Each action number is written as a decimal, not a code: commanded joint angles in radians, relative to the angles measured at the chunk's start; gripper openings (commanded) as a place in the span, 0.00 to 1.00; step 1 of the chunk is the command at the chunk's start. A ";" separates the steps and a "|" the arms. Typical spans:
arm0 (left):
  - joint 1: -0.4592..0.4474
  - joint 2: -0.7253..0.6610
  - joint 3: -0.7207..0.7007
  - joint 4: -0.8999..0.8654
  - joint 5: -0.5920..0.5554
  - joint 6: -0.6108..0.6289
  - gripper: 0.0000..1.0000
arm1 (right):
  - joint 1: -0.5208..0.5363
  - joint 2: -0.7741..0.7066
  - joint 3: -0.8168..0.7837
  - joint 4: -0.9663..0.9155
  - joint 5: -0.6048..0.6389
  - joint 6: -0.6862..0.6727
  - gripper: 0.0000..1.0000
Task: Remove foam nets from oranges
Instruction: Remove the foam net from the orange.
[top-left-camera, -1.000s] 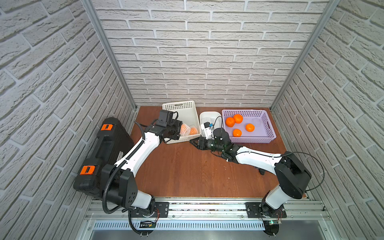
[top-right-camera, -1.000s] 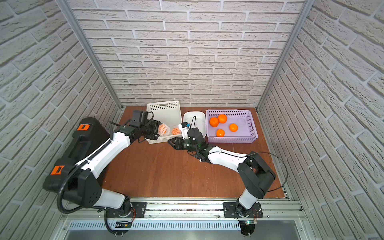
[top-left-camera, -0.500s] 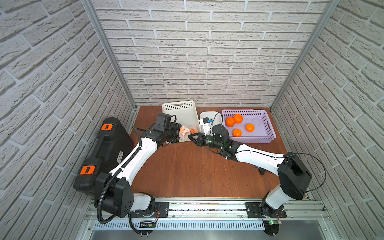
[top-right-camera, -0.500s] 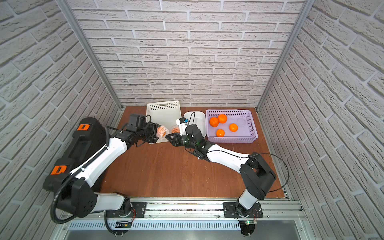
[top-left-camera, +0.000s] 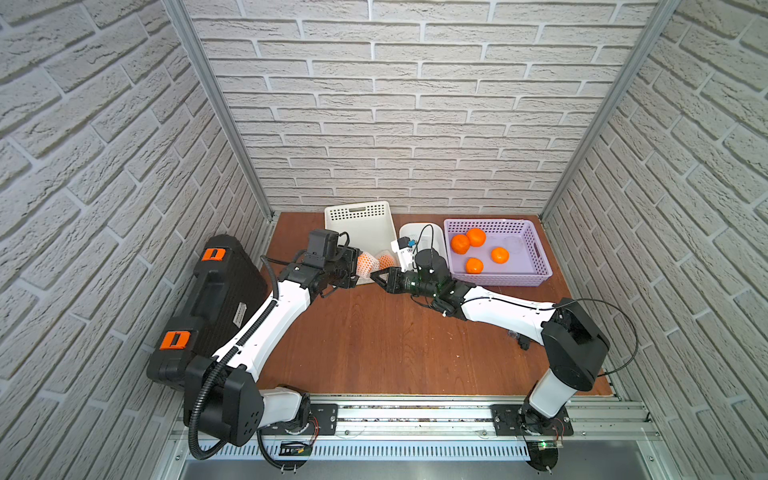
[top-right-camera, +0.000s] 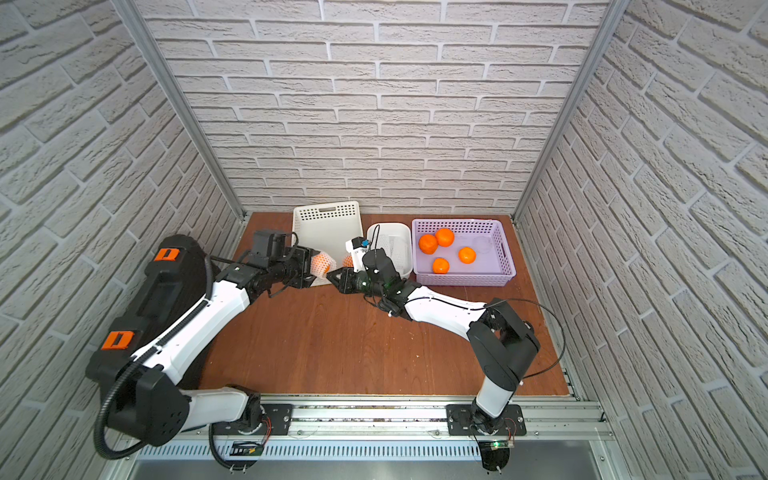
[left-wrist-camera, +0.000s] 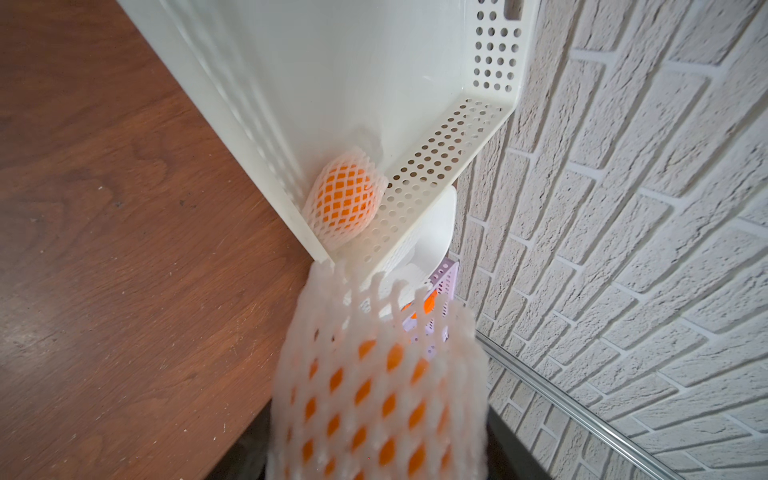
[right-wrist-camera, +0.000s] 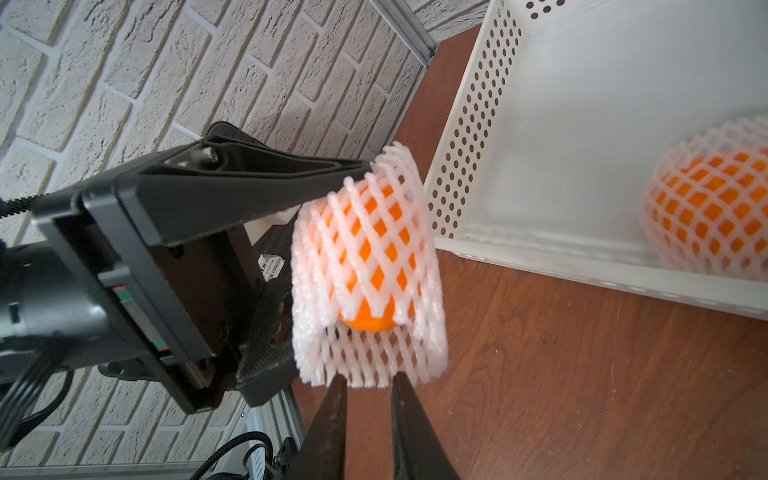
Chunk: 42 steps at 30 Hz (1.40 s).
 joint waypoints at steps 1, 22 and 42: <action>0.005 -0.035 -0.015 0.034 0.019 0.002 0.56 | 0.007 -0.005 0.030 0.013 0.018 -0.018 0.23; -0.018 -0.057 -0.020 0.021 0.031 0.011 0.56 | 0.009 0.067 0.089 0.086 -0.011 -0.046 0.47; -0.065 -0.052 -0.011 0.005 0.045 0.049 0.60 | -0.011 0.062 0.074 0.121 0.039 -0.083 0.60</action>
